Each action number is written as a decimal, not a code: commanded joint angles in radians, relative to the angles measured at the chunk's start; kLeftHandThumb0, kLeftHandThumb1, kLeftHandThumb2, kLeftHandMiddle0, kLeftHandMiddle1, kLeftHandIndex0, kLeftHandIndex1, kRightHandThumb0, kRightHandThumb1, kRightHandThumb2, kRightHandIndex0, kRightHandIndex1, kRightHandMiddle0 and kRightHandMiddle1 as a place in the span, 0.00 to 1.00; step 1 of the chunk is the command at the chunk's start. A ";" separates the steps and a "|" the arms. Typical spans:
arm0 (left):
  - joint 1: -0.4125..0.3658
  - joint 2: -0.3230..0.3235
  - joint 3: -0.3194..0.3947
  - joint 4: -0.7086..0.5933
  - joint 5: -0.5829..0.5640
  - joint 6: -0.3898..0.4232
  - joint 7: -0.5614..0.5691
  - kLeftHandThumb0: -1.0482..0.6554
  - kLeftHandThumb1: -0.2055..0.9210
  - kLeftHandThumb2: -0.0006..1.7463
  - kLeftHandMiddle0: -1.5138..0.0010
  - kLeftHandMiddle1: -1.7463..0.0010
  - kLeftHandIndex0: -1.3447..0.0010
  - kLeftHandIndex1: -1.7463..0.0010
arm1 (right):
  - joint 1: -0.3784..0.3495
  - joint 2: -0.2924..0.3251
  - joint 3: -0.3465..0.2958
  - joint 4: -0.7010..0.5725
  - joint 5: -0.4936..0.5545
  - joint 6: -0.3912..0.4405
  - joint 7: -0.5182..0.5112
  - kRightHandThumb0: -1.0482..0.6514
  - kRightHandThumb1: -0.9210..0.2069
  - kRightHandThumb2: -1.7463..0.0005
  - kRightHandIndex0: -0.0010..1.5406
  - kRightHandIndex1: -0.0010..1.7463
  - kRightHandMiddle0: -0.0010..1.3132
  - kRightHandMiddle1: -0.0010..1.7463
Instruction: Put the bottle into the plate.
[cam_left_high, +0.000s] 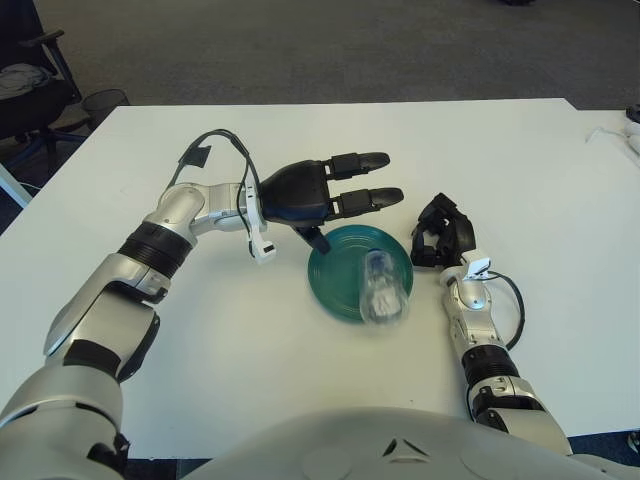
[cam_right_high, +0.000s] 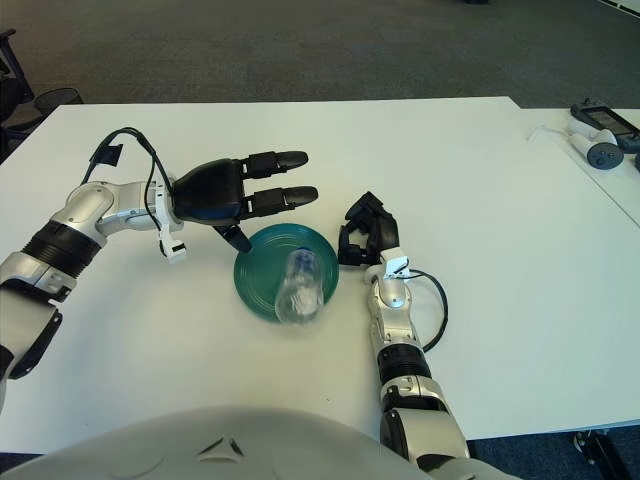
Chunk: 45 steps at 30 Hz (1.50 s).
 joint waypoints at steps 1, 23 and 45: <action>-0.019 0.018 0.001 0.008 0.012 0.010 0.013 0.00 1.00 0.17 1.00 1.00 1.00 1.00 | 0.135 0.042 0.014 0.168 0.004 0.073 0.003 0.61 0.70 0.12 0.41 1.00 0.48 1.00; 0.088 -0.055 0.099 0.023 -0.308 0.156 -0.146 0.06 1.00 0.17 0.96 0.99 1.00 0.79 | 0.129 0.040 0.014 0.170 0.003 0.094 0.004 0.61 0.88 0.04 0.59 1.00 0.59 0.88; 0.236 -0.355 0.428 0.046 -1.037 0.393 -0.173 0.25 1.00 0.52 0.84 0.68 1.00 0.36 | 0.132 0.054 0.018 0.159 0.002 0.106 -0.019 0.61 0.90 0.03 0.59 1.00 0.62 0.85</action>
